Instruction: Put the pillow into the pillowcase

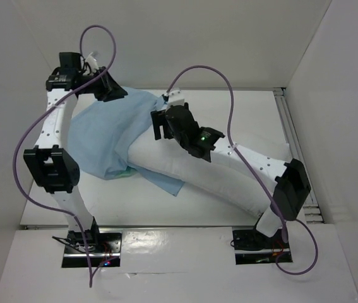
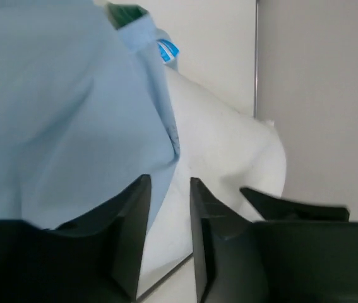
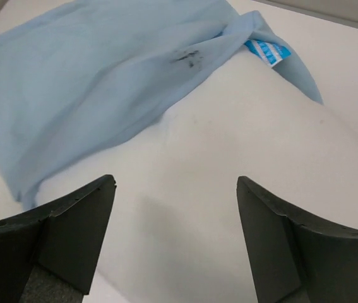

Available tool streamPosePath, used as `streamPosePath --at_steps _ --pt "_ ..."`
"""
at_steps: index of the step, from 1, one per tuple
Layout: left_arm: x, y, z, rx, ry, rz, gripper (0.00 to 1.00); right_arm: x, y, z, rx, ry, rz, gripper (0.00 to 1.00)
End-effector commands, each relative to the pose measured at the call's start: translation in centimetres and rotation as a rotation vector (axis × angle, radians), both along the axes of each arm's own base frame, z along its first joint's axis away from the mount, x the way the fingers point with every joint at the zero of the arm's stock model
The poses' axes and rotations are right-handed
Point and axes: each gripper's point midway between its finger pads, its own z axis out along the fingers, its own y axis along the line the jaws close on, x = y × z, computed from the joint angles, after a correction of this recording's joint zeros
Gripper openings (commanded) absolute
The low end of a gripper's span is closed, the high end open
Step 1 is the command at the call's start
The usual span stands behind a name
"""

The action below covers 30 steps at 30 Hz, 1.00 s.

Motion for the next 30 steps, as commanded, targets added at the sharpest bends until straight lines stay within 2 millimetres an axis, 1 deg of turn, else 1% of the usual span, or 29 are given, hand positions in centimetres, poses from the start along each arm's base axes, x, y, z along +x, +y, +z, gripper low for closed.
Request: streamPosePath --at_steps 1,2,3,4,5,6,7,8,9,10,11,12,13,14,15,16,17,19,20,21,22,23,24,25,26,27,28,29,30 --pt "-1.6 2.5 4.0 0.072 -0.144 0.085 0.37 -3.5 0.5 0.5 -0.043 -0.003 0.085 0.85" --pt "-2.1 2.7 3.9 0.091 -0.149 0.096 0.33 -4.0 0.6 1.2 -0.042 -0.02 0.092 0.86" --pt "-3.1 2.9 5.0 0.103 -0.176 0.111 0.17 -4.5 0.8 1.0 -0.062 -0.019 0.11 0.86" --pt "-3.7 3.8 3.4 0.129 -0.136 0.149 0.15 -5.5 1.5 0.8 -0.088 -0.024 0.146 0.88" --pt "-4.5 4.0 2.9 0.141 -0.122 0.163 0.13 -6.0 1.6 0.6 -0.114 -0.024 0.159 0.88" --pt "-5.3 4.2 2.4 0.146 -0.108 0.187 0.13 -6.5 2.1 1.1 -0.119 -0.034 0.178 0.9" --pt "-7.4 4.4 0.8 0.154 -0.071 0.213 0.13 -7.2 2.9 0.7 -0.13 -0.027 0.202 0.9" --pt "-8.5 4.4 -0.2 0.156 -0.053 0.226 0.19 -7.3 2.9 0.2 -0.15 -0.012 0.203 0.9" --pt "-9.6 4.3 -1.1 0.149 -0.043 0.232 0.32 -7.9 3.5 0.5 -0.139 -0.008 0.236 0.9" --pt "-10.7 4.2 -4.4 0.145 0.002 0.234 0.48 -8.1 3.8 0.5 -0.14 -0.005 0.259 0.91" --pt "-12.2 3.5 -3.9 0.143 -0.044 0.222 0.76 -8.4 4.3 0.2 -0.138 0.01 0.29 0.91" --pt "-13.1 3.6 -5.1 0.161 -0.025 0.232 0.83 -9.0 4.9 0.6 -0.135 0.005 0.327 0.91" --pt "-13.9 3.5 -6.0 0.171 -0.009 0.232 0.85 -9.2 5.2 0.1 -0.144 0.024 0.347 0.92" --pt "-15.1 3.5 -8.3 0.187 0.045 0.245 0.85 -9.4 5.3 -0.3 -0.16 0.033 0.363 0.94" --pt "-16.1 2.8 -8.2 0.184 0.012 0.225 0.85 -9.7 5.7 -1.0 -0.179 0.064 0.387 0.94" --pt "-16.7 2.7 -9.9 0.18 0.027 0.229 0.85 -9.8 5.4 -1.3 -0.197 0.068 0.392 0.95" --pt "-17.3 2.2 -10.3 0.173 0.022 0.218 0.84 -10.0 5.6 -2.1 -0.217 0.082 0.411 0.95" --pt "-17.8 1.5 -11.0 0.162 0.006 0.205 0.82 -9.9 5.5 -2.1 -0.224 0.077 0.415 0.96" --pt "-17.8 1.4 -12.0 0.153 0.01 0.213 0.81 -10.0 5.4 -2.7 -0.234 0.086 0.416 0.96" --pt "-17.9 0.9 -12.3 0.146 0.005 0.194 0.78 -10.1 5.2 -3.2 -0.244 0.095 0.416 0.96" --pt "-17.7 0.9 -12.5 0.136 0.004 0.202 0.76 -10.0 5.1 -3.2 -0.255 0.086 0.413 0.97" --pt "-17.5 0.7 -13.6 0.133 0.033 0.192 0.73 -9.9 5.0 -3.1 -0.258 0.083 0.405 0.97" --pt "-17.4 0.7 -14.3 0.135 0.044 0.191 0.71 -9.9 4.9 -3.9 -0.274 0.097 0.405 0.97" --pt "-17.0 0.7 -14.4 0.127 0.044 0.197 0.71 -9.8 5.0 -4.3 -0.281 0.104 0.406 0.97" --pt "-16.9 0.8 -14.8 0.136 0.055 0.205 0.69 -9.7 4.9 -4.3 -0.284 0.101 0.398 0.97" --pt "-16.7 1.0 -15.2 0.147 0.067 0.214 0.63 -9.6 5.1 -4.6 -0.287 0.103 0.398 0.97" --pt "-16.5 1.0 -15.5 0.148 0.073 0.214 0.61 -9.5 5.2 -5.6 -0.305 0.108 0.402 0.97" --pt "-16.4 1.2 -15.6 0.16 0.068 0.217 0.6 -9.2 5.1 -5.9 -0.317 0.109 0.389 0.97" --pt "-16.2 1.2 -15.2 0.159 0.057 0.218 0.56 -9.1 5.4 -6.2 -0.315 0.107 0.389 0.97"
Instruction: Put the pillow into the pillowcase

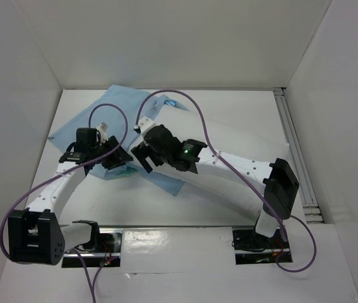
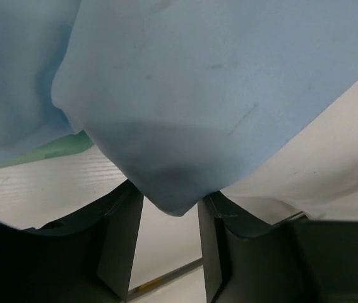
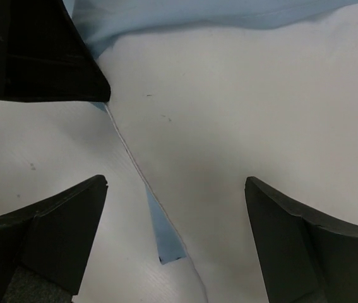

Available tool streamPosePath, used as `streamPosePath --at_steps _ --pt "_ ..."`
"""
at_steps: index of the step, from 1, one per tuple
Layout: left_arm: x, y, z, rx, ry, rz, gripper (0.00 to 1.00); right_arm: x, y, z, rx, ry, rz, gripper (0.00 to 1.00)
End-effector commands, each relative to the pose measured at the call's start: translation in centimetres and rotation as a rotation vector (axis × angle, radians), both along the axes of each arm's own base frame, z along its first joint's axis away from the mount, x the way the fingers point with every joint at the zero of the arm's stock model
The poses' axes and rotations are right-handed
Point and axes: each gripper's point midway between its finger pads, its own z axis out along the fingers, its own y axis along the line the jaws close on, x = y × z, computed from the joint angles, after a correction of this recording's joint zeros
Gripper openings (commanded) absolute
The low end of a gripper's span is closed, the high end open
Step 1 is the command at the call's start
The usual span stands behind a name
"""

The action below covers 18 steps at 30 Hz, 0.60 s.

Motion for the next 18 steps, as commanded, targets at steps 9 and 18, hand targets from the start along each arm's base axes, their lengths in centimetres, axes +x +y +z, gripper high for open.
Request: streamPosePath --at_steps 9,18 --pt "2.4 0.5 2.0 0.04 -0.065 0.014 0.0 2.6 0.3 -6.0 -0.1 0.01 -0.075 0.91" --pt "1.9 -2.8 10.2 -0.108 -0.176 -0.186 0.0 14.3 -7.6 -2.2 -0.114 -0.074 -0.496 0.0"
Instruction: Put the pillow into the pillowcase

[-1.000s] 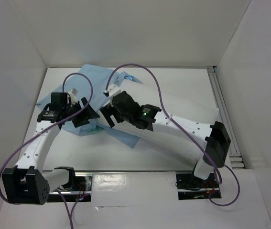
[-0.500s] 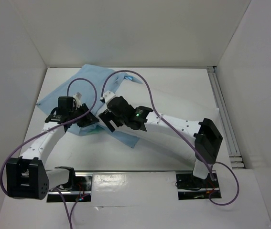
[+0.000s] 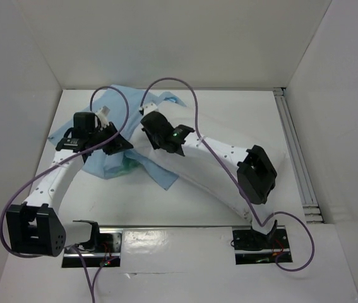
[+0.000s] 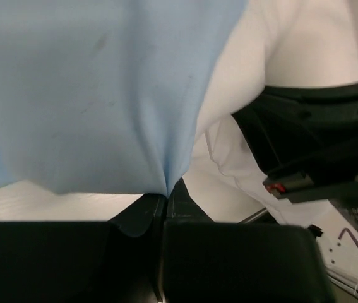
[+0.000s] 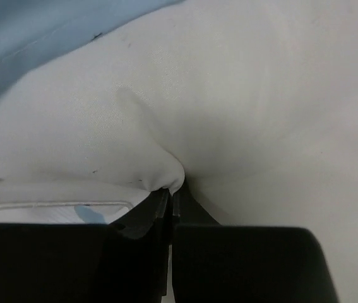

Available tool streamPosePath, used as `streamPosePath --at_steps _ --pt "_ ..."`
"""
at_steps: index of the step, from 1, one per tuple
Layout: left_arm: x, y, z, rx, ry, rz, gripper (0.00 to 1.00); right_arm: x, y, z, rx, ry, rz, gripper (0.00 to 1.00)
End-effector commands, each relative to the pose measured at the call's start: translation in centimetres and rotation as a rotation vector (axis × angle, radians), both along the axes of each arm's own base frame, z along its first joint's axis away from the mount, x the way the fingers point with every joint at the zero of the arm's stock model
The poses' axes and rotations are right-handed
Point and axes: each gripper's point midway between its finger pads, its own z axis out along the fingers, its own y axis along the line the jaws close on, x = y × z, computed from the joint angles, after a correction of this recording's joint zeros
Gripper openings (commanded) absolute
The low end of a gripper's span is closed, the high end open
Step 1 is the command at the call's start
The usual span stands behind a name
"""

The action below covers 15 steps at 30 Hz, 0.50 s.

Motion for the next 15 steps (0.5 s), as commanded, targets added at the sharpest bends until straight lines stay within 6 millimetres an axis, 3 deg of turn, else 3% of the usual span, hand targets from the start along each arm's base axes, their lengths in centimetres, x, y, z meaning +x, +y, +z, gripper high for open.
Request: streamPosePath --at_steps 1,3,5,8,9,11,12,15 --pt "-0.4 -1.6 6.2 -0.08 -0.127 -0.124 0.0 6.2 -6.9 3.9 -0.057 -0.126 -0.253 0.0" --pt "-0.6 -2.4 8.6 -0.117 -0.169 -0.17 0.0 7.0 -6.7 6.4 -0.057 -0.177 -0.24 0.0" --pt "-0.6 -2.8 9.7 -0.143 -0.18 -0.203 0.0 7.1 -6.5 6.7 -0.067 -0.179 -0.233 0.0" --pt "-0.9 -3.7 11.6 -0.197 -0.188 -0.268 0.0 5.7 -5.2 4.3 -0.117 -0.149 -0.195 0.0" --pt "-1.0 -3.8 12.1 -0.203 -0.192 -0.277 0.0 5.4 -5.4 2.5 -0.138 -0.12 -0.2 0.0" --pt "-1.0 -3.8 11.7 -0.205 -0.173 -0.275 0.0 4.5 -4.5 0.0 -0.111 -0.069 -0.18 0.0" --pt "-1.1 -3.8 11.5 -0.206 -0.162 -0.274 0.0 3.9 -4.9 -2.4 -0.136 -0.031 -0.18 0.0" --pt "-2.0 -3.4 9.7 -0.172 -0.092 -0.263 0.0 2.2 -4.8 -5.1 -0.152 0.017 -0.187 0.0"
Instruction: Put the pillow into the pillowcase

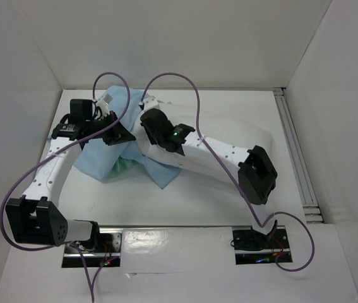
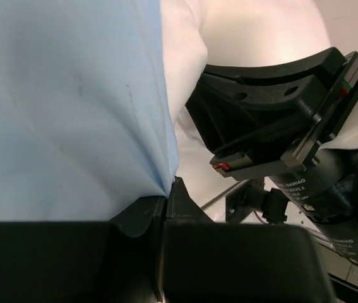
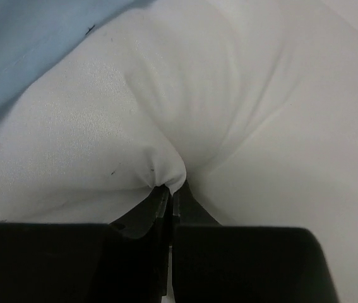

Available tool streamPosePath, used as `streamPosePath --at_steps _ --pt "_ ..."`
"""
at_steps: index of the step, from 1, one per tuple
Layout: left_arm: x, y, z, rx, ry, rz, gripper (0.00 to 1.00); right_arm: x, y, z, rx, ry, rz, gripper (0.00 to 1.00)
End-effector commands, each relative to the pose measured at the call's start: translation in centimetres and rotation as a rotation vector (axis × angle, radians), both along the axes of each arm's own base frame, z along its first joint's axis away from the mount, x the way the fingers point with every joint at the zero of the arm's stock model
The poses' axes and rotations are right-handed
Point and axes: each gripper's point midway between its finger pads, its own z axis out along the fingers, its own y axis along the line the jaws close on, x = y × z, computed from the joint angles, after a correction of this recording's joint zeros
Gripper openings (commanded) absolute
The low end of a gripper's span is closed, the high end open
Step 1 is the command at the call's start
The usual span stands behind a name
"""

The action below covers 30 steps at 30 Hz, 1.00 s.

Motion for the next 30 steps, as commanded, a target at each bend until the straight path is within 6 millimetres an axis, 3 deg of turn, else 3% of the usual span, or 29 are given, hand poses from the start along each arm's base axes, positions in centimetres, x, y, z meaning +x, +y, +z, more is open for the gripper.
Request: streamPosePath --at_steps 1,2,4,5,8,10,15,17,18,20,23,30 --pt "-3.3 -1.2 2.6 -0.071 -0.001 -0.116 0.04 -0.4 -5.2 -9.1 -0.228 0.123 -0.122 0.0" --pt "-3.4 -1.1 2.4 -0.065 0.011 -0.109 0.24 -0.7 -5.2 -9.0 -0.212 0.131 -0.122 0.0" --pt "-3.5 -0.7 0.8 -0.038 0.044 -0.092 0.38 -1.1 -5.1 -8.6 -0.181 0.136 -0.115 0.0" --pt "-3.5 -0.5 0.9 -0.024 0.035 -0.079 0.39 -1.3 -5.3 -9.0 -0.191 0.144 -0.114 0.0" --pt "-2.8 0.9 0.1 0.049 0.035 0.016 0.29 -1.3 -5.3 -8.1 -0.164 0.131 -0.12 0.0" --pt "-2.2 1.6 -0.4 0.089 0.034 0.058 0.0 -1.3 -5.3 -7.7 -0.157 0.126 -0.12 0.0" --pt "-2.4 0.9 -0.7 0.069 0.048 0.015 0.0 -1.6 -5.0 -6.7 -0.149 0.111 -0.105 0.0" --pt "-2.6 0.9 -1.4 0.123 0.074 0.033 0.25 -1.6 -4.7 -6.6 -0.138 0.11 -0.098 0.0" --pt "-2.6 1.0 -1.5 0.15 0.075 0.043 0.5 -1.6 -4.7 -6.6 -0.138 0.11 -0.098 0.0" --pt "-3.0 1.3 -3.4 0.222 0.108 0.066 0.7 -1.5 -4.6 -6.4 -0.13 0.111 -0.103 0.0" --pt "-3.7 1.3 -5.3 0.256 0.15 0.088 0.74 -1.6 -4.5 -6.0 -0.119 0.111 -0.096 0.0" --pt "-1.8 0.5 -7.1 0.303 0.137 0.16 0.68 -1.5 -4.6 -5.2 -0.114 0.1 -0.103 0.0"
